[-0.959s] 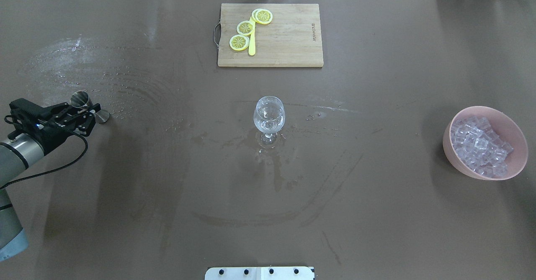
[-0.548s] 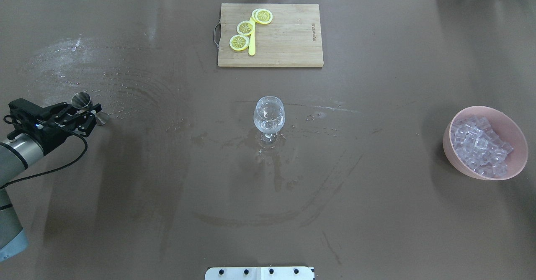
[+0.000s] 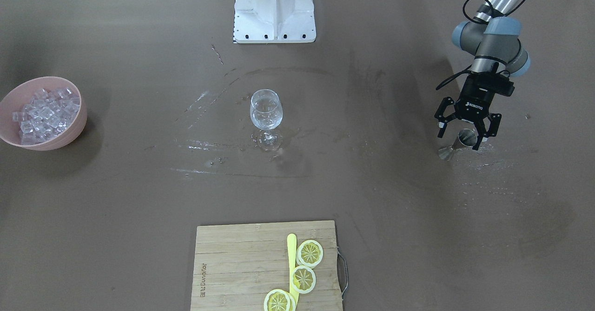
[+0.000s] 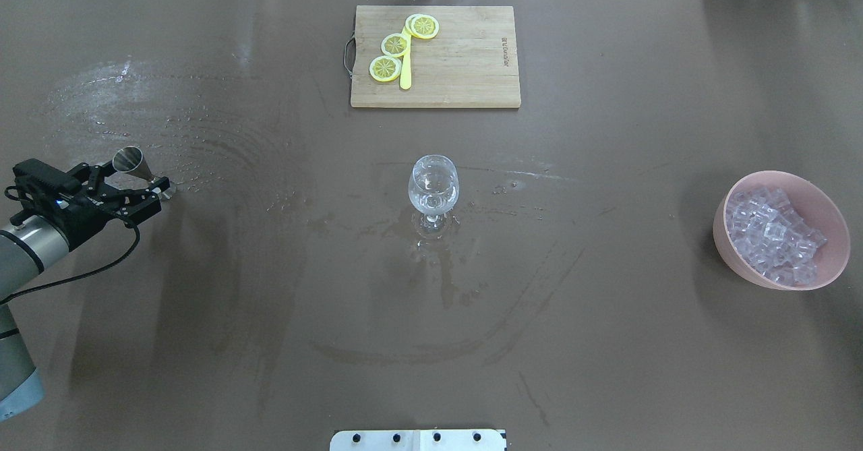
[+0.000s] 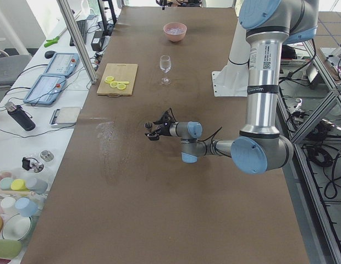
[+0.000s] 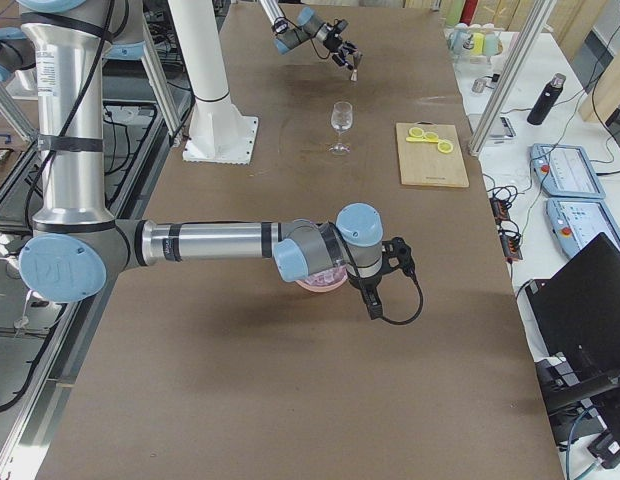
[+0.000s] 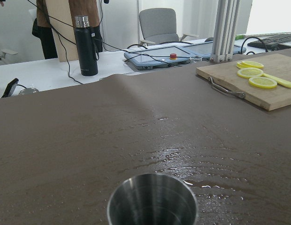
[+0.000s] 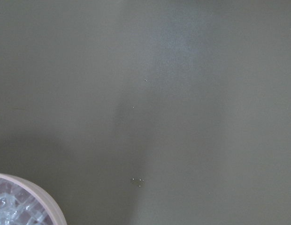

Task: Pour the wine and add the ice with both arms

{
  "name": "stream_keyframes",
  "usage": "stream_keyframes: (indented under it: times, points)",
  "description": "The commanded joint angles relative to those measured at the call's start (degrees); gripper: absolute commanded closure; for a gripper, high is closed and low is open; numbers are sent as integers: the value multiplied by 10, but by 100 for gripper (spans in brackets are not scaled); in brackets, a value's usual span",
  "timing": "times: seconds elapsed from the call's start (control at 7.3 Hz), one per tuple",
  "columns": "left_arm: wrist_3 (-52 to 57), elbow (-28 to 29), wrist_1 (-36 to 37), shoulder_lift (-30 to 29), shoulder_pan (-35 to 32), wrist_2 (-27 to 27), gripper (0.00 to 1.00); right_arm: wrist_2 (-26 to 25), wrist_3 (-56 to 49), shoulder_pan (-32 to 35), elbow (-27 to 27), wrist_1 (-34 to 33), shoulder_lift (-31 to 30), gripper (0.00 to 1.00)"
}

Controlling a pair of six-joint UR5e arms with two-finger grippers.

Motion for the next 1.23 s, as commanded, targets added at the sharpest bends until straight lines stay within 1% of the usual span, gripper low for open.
stream_keyframes:
  times: [0.0,0.27,0.68,0.96,1.1]
  points:
    - [0,-1,-14,5,-2,-12,1,0,0,0,-1,0,1,0]
    - [0,-6,-16,4,-11,-19,1,0,0,0,0,0,1,0]
    - [1,-7,-20,4,-49,-68,1,0,0,0,1,0,1,0]
    - [1,-11,-19,-2,-82,-110,1,0,0,0,1,0,1,0]
    - [0,-24,-14,-2,-90,-122,1,0,0,0,1,0,1,0]
